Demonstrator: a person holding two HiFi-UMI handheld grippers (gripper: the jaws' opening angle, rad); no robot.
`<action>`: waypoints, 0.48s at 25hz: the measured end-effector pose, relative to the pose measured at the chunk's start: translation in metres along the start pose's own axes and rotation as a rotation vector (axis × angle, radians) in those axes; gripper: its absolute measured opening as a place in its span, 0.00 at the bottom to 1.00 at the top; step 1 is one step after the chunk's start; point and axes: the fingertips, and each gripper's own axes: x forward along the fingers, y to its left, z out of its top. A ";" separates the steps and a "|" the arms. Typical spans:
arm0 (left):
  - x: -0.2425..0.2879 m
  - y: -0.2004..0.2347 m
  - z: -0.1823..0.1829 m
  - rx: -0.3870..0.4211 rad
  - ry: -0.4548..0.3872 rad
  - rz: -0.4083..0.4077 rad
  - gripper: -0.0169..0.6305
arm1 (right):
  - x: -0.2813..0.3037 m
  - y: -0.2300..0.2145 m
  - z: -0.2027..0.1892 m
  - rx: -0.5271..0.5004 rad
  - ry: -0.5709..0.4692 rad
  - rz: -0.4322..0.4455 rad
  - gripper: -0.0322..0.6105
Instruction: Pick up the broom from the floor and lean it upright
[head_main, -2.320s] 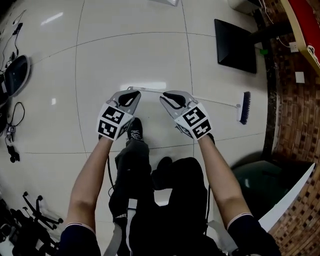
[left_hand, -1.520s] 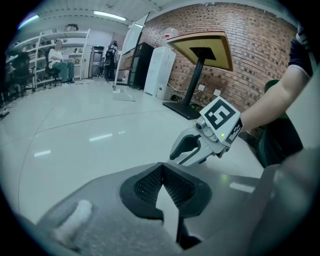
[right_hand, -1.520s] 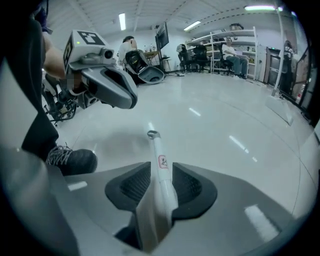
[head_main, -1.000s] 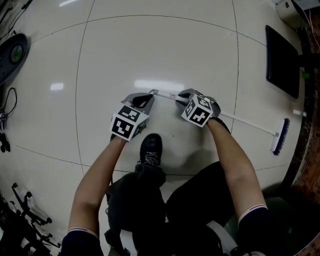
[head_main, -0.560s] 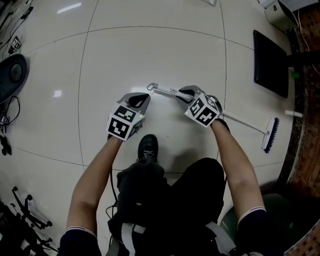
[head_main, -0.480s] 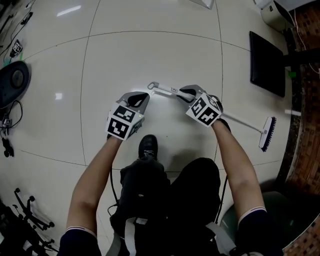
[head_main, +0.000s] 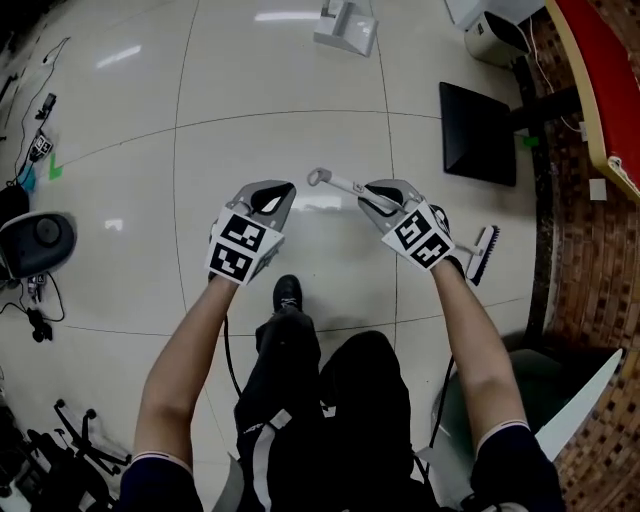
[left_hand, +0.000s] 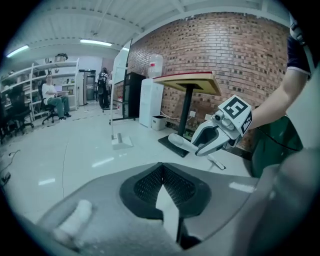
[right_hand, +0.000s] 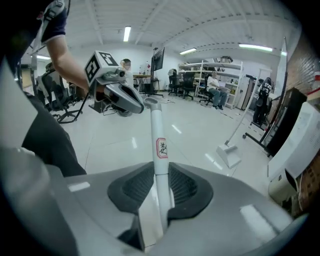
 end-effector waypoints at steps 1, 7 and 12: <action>-0.004 -0.005 0.020 0.020 -0.008 -0.010 0.03 | -0.019 -0.004 0.011 -0.001 -0.012 -0.009 0.19; -0.019 -0.042 0.129 0.091 -0.046 -0.088 0.03 | -0.130 -0.036 0.060 0.070 -0.078 -0.126 0.19; -0.025 -0.092 0.211 0.197 -0.076 -0.208 0.03 | -0.230 -0.063 0.085 0.147 -0.131 -0.292 0.19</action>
